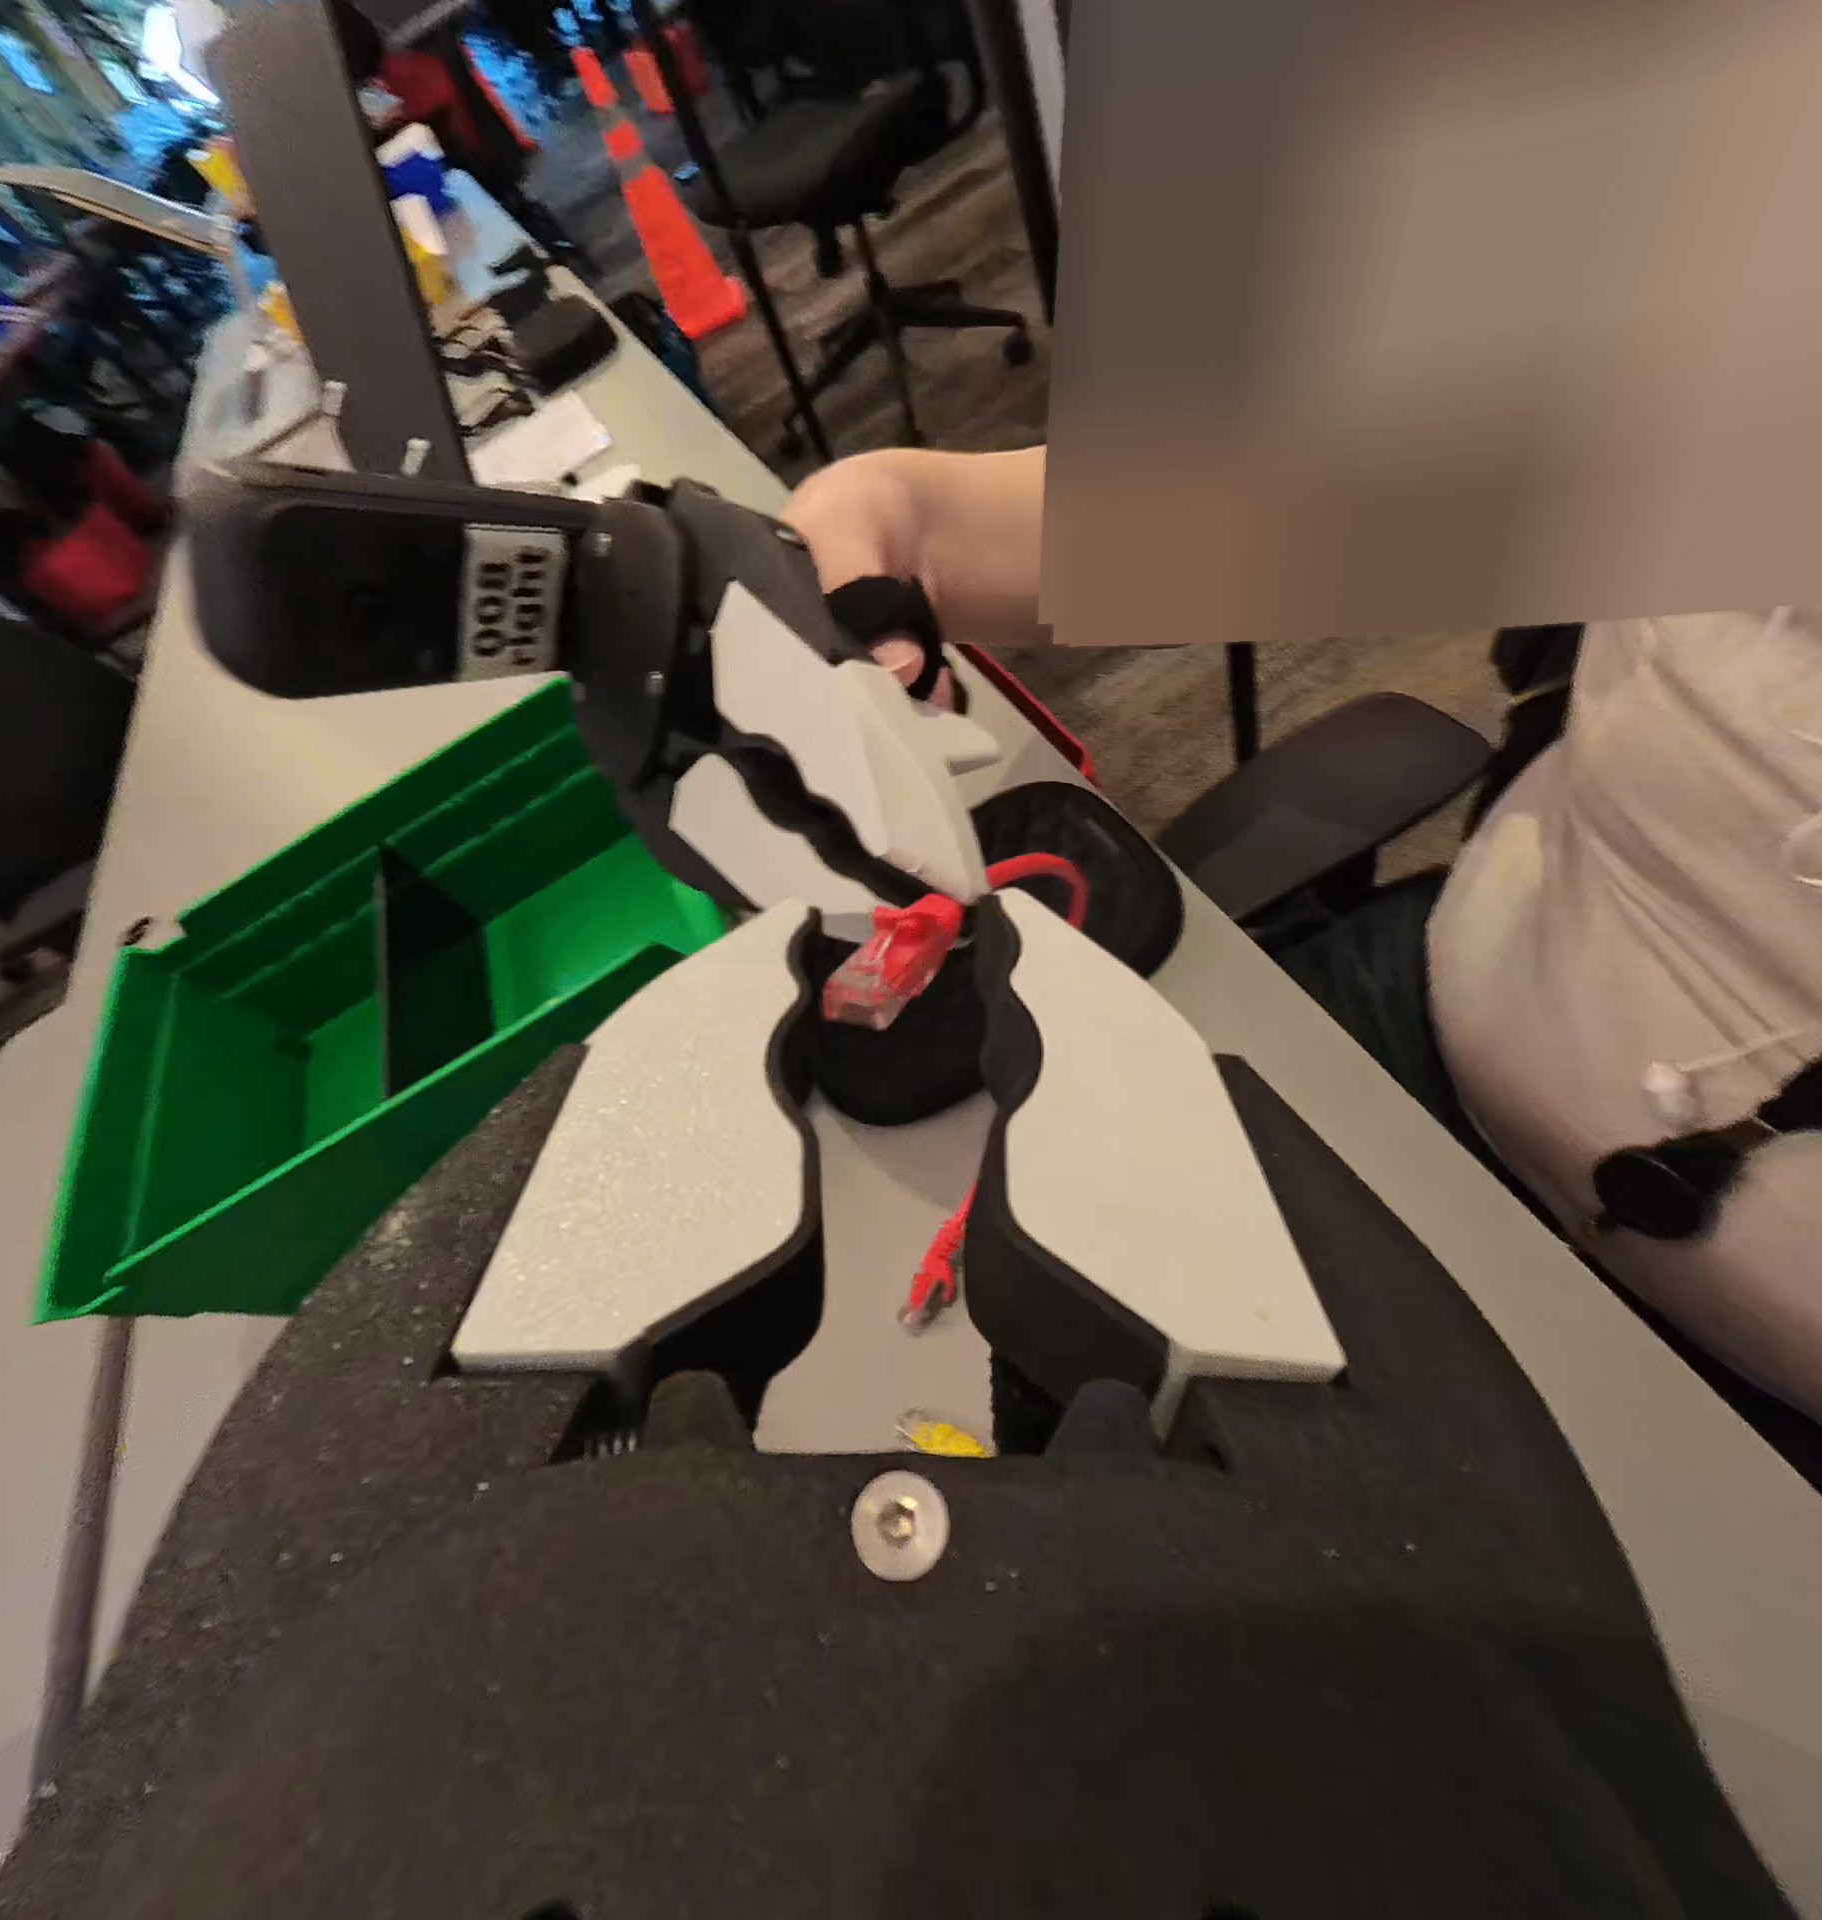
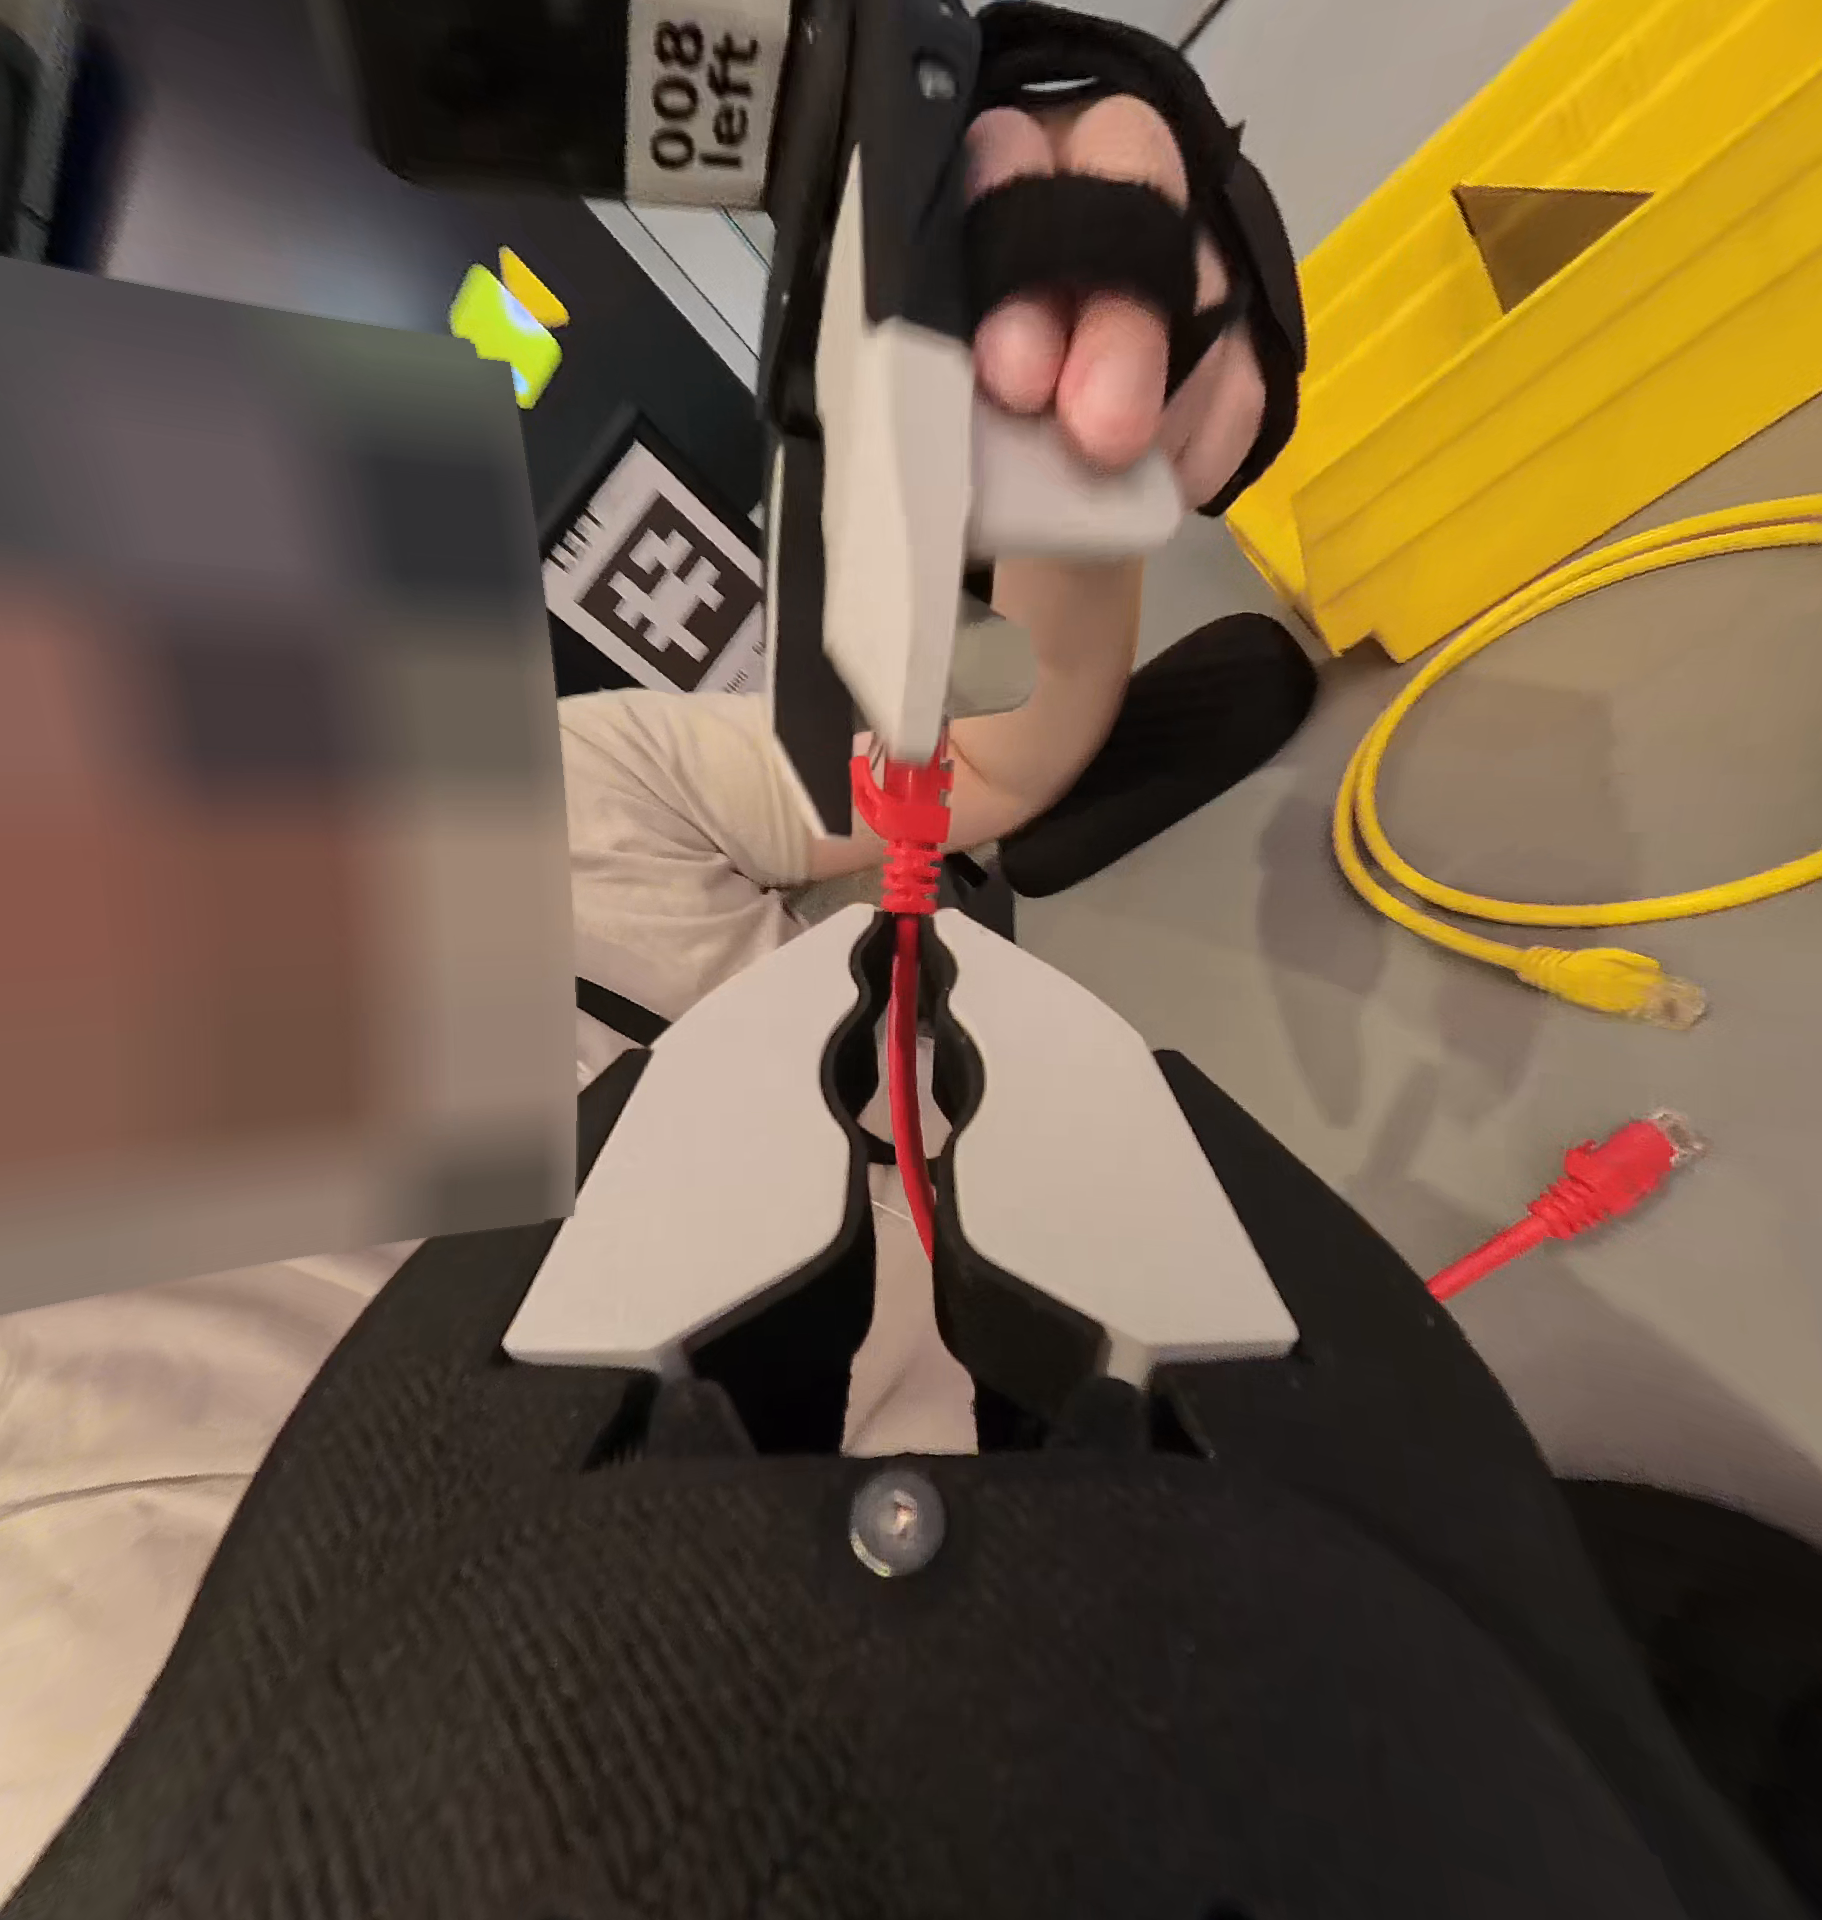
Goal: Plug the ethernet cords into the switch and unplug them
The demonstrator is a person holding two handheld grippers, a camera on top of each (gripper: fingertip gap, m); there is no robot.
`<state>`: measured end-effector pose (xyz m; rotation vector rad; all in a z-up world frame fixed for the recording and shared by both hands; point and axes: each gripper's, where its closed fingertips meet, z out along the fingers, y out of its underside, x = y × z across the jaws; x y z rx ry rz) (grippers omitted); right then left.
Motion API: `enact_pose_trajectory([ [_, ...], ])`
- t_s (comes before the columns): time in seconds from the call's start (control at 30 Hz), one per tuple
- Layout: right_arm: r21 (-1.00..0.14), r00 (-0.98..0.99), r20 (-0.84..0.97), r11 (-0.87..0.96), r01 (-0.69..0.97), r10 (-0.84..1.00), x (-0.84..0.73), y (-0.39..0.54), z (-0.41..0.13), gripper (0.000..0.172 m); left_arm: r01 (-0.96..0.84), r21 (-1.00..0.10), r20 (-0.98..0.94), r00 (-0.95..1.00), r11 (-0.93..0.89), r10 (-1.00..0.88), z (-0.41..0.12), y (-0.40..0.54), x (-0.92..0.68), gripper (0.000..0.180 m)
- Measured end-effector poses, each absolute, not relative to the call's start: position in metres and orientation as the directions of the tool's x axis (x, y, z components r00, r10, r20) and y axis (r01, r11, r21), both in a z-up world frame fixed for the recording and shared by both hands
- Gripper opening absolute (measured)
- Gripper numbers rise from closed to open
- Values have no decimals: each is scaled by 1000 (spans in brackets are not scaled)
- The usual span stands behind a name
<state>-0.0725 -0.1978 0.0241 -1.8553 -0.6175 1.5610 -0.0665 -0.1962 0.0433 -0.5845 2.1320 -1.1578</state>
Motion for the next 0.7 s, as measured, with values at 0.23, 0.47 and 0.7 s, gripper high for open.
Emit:
enact_pose_trajectory([
  [0.23,-719,221,-674,-694,20,705,-79,-193,17,5,-110,-826,-303,-741,553,-599,30,-191,-77,23],
  [0.47,-712,231,-668,-698,79,707,-81,-192,12,5,-158,-795,-314,-720,586,-619,21,-180,-74,36],
  [0.7,-709,248,-661,-698,103,708,-80,-193,11,5,-151,-793,-286,-763,590,-580,13,-187,-76,15],
])
